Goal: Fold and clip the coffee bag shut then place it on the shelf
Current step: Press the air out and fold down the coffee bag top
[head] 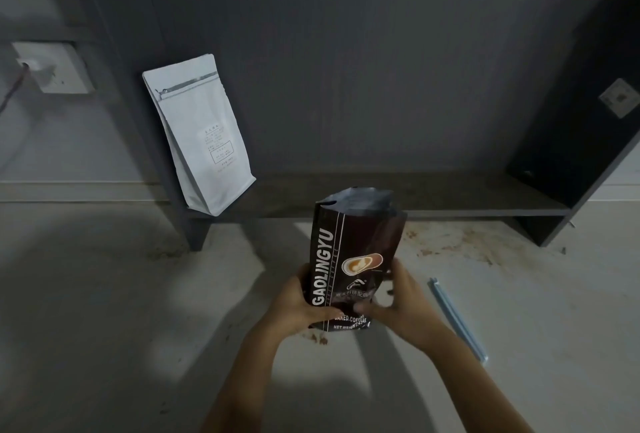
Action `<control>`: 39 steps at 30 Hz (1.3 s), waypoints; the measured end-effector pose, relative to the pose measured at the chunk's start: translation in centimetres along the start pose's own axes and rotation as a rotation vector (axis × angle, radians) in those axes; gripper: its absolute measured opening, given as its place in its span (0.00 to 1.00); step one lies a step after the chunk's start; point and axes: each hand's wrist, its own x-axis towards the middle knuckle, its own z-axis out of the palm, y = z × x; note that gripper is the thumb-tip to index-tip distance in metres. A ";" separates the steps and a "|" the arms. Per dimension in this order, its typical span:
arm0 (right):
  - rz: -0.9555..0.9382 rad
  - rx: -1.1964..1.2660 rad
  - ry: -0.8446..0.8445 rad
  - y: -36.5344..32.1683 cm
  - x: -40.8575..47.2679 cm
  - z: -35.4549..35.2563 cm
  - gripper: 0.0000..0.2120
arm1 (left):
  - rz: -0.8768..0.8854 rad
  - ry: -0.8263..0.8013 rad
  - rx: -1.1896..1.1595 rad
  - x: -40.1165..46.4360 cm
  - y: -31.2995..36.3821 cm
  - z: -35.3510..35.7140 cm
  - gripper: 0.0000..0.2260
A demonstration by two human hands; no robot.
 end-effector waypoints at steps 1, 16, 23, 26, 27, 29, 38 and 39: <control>0.020 0.016 -0.062 0.9 0.0 0.9 0.39 | 0.002 0.009 0.002 -0.1 0.0 0.1 0.41; 0.166 0.064 0.195 2.4 -0.7 3.6 0.23 | -0.029 0.061 -0.008 -0.1 -0.6 0.3 0.38; 0.242 0.145 0.363 2.3 -0.4 4.7 0.09 | -0.033 0.075 -0.016 0.0 -0.6 0.5 0.34; 0.248 0.200 0.344 2.6 0.1 4.1 0.15 | -0.025 0.072 -0.023 -0.1 -0.3 0.5 0.34; 0.246 0.217 0.319 2.6 0.3 3.7 0.15 | -0.024 0.069 -0.021 -0.2 -0.3 0.4 0.34; 0.215 0.272 0.269 2.6 0.5 2.6 0.12 | -0.021 0.066 -0.017 -0.4 0.1 0.1 0.35; 0.184 0.430 0.064 0.5 0.9 2.0 0.29 | 0.059 0.084 -0.019 -0.3 3.5 0.1 0.27; 0.175 0.437 0.067 0.4 0.8 2.0 0.28 | 0.047 0.095 -0.046 -0.5 3.3 0.0 0.26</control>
